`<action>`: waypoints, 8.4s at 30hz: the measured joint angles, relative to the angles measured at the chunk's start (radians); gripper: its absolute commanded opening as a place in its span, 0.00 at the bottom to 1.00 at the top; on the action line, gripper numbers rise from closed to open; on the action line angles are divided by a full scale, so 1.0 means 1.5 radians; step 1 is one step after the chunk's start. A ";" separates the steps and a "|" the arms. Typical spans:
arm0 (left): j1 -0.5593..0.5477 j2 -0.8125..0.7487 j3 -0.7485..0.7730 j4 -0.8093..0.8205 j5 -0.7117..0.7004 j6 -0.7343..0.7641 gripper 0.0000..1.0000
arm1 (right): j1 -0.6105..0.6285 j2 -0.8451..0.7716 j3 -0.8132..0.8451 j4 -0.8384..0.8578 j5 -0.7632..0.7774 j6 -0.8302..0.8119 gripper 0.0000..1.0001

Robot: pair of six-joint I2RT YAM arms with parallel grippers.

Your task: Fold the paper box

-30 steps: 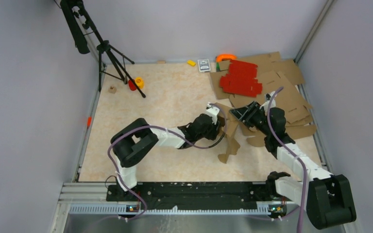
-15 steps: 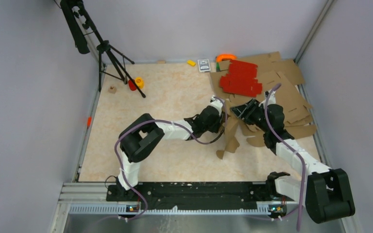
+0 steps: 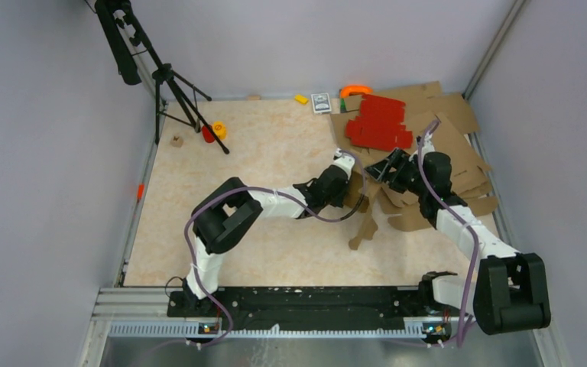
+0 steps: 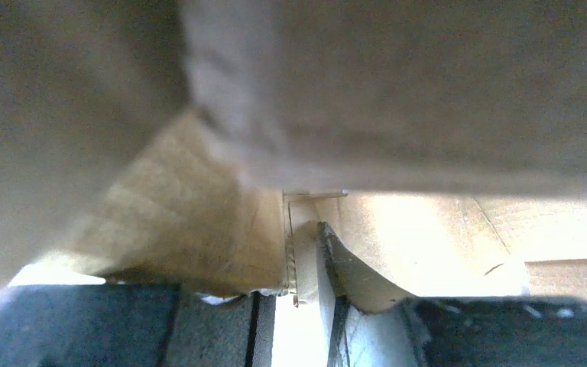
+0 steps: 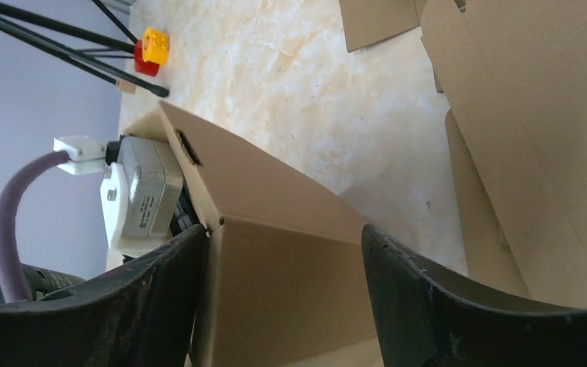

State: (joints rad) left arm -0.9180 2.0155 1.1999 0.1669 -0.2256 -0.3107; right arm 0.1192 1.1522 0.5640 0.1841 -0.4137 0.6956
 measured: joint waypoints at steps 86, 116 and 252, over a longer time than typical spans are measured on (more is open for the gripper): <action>0.053 -0.025 -0.042 0.000 -0.025 -0.199 0.00 | -0.007 -0.514 -0.246 -0.357 0.185 0.091 0.68; 0.151 -0.064 -0.047 -0.092 0.087 -0.251 0.00 | 0.152 -0.035 -0.206 0.227 0.316 0.003 0.86; 0.071 -0.301 -0.434 0.195 -0.163 -0.074 0.00 | 0.424 0.094 -0.051 0.065 0.445 -0.116 0.00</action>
State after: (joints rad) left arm -0.8112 1.5635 0.5491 0.4595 -0.4706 -0.4213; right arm 0.7547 1.2938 0.4873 0.2810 0.2535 0.5220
